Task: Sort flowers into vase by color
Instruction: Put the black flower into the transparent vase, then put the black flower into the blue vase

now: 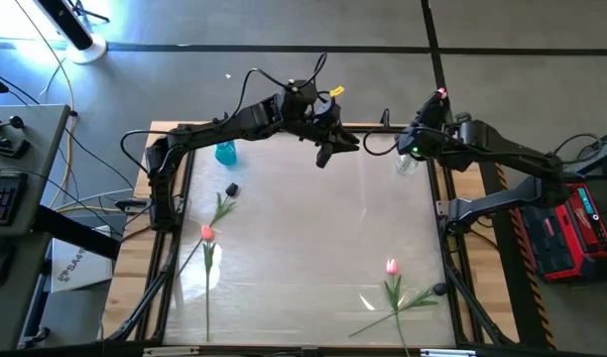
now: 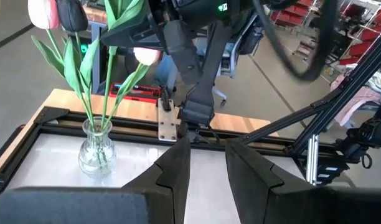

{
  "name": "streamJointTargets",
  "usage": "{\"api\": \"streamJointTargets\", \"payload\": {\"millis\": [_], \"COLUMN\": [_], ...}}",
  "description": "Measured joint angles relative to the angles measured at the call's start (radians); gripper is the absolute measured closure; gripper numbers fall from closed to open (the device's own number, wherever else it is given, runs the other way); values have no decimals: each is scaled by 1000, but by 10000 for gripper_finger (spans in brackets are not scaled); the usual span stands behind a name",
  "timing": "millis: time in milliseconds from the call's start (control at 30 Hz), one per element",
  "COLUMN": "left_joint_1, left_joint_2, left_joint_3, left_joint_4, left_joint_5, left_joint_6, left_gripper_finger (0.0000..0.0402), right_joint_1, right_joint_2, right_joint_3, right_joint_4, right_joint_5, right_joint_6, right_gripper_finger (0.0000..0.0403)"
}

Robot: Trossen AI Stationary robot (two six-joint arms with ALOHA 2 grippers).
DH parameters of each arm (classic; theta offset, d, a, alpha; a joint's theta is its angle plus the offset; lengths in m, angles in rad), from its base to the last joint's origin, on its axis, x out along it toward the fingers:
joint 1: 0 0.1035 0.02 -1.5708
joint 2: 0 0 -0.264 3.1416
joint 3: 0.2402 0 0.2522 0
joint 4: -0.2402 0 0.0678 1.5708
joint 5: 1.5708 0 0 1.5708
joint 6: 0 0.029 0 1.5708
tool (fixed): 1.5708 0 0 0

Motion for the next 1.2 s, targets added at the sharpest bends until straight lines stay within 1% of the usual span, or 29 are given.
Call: {"api": "streamJointTargets", "payload": {"millis": [300, 533, 633, 700, 800, 900, 1000, 1067, 1200], "left_joint_1": [0, 0, 0, 0, 0, 0, 1, 1, 7], "left_joint_2": [0, 0, 0, 0, 0, 0, 0, 0, 0], "left_joint_3": [0, 0, 0, 0, 0, 0, 0, 0, 0], "left_joint_4": [-39, -40, -40, -39, -40, -40, -41, -50, -73], "left_joint_5": [0, 0, 0, 0, 0, -2, -33, -55, -61], "left_joint_6": [3, 8, 8, 8, 8, 7, -15, -16, -16], "left_gripper_finger": [309, 309, 309, 309, 309, 309, 309, 309, 309], "right_joint_1": [0, -9, -32, -50, -68, -70, -70, -70, -66], "right_joint_2": [45, 56, 55, 55, 55, 55, 55, 55, 53], "right_joint_3": [0, 0, 0, 0, 0, 0, 0, 0, 30], "right_joint_4": [-97, -102, -102, -102, -102, -102, -101, -101, -84], "right_joint_5": [7, -5, -47, -88, -122, -112, -100, -95, -93], "right_joint_6": [270, 328, 334, 333, 334, 332, 328, 318, 271], "right_gripper_finger": [377, 377, 372, 357, 319, 276, 236, 213, 177]}}
